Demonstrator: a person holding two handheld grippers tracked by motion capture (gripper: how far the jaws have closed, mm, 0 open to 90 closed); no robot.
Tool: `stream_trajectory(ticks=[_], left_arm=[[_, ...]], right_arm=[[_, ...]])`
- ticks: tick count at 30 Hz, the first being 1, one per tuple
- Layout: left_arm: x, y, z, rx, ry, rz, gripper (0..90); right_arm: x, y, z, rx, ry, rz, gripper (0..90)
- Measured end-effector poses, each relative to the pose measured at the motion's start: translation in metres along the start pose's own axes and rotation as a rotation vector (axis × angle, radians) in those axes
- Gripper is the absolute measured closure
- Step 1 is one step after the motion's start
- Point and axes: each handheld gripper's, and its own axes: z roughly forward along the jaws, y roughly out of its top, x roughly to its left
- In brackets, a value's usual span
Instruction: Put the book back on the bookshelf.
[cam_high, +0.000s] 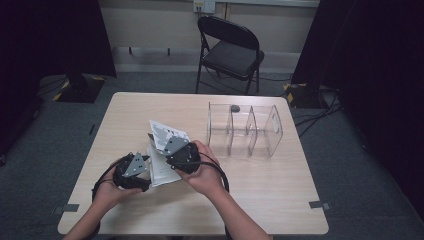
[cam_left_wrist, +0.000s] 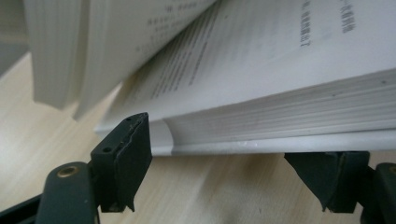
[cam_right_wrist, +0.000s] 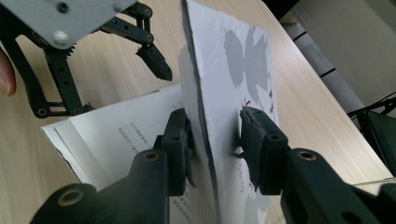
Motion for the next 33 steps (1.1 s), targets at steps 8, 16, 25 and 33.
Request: stream_trajectory(ticks=[8,16,25,33], left_arm=[[-0.001,0.006,0.001,0.022,-0.019,0.013,16.9],[-0.005,0.013,0.001,-0.004,-0.042,0.049,21.5],[-0.005,0.015,-0.005,-0.026,-0.029,0.121,32.0],[-0.005,0.014,-0.006,-0.028,-0.027,0.144,34.7]], right_arm=[[-0.003,0.004,-0.003,-0.002,0.005,-0.002,64.1],[0.000,0.005,-0.001,0.006,0.003,-0.023,64.0],[0.002,0.007,0.001,0.011,0.011,-0.032,63.5],[0.003,0.009,0.002,0.018,0.015,-0.041,63.2]])
